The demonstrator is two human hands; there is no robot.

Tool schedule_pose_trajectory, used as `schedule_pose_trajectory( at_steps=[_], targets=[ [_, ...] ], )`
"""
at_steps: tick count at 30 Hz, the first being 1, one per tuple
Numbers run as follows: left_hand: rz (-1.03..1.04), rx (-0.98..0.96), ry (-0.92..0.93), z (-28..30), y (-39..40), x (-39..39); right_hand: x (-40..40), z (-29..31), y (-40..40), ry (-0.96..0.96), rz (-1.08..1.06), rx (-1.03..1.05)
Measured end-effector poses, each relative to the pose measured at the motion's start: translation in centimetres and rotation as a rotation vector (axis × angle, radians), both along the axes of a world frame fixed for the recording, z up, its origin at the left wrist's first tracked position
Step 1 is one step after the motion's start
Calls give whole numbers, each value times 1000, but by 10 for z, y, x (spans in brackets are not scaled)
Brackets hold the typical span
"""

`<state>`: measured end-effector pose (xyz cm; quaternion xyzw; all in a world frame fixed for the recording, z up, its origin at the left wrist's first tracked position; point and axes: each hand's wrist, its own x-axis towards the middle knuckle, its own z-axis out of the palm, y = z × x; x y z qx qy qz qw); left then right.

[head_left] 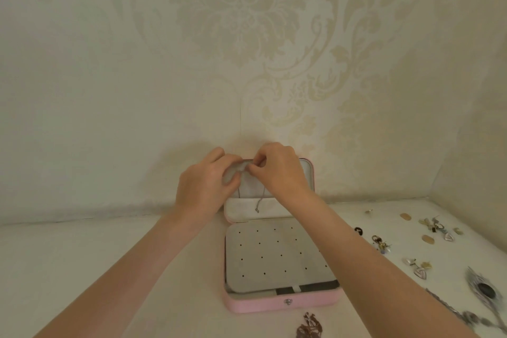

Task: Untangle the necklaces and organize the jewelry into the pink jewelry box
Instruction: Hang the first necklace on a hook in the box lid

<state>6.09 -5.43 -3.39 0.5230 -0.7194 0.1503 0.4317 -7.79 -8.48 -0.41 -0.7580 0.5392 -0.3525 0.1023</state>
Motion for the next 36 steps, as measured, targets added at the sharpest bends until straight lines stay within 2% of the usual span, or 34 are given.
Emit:
schedule_pose_trajectory(
  at_steps=[6,15,17,22,29,36],
  targets=[
    [21,59,-25,-12,-5,-9,-9,-2,12,74,104,26],
    [-63,63,429,-15,0,-4,6,-2,7,-119,92,-1],
    [-33,47,476,-14,1,-5,9,-4,6,-172,60,10],
    [92,-13,360,-19,3,-6,14,-6,7,-172,-1,21],
    [266,-203,-98,-17,-1,-1,16,-9,8,-102,-135,30],
    [313,-225,-171,-18,-4,-1,21,-12,9,-158,-165,79]
  ],
)
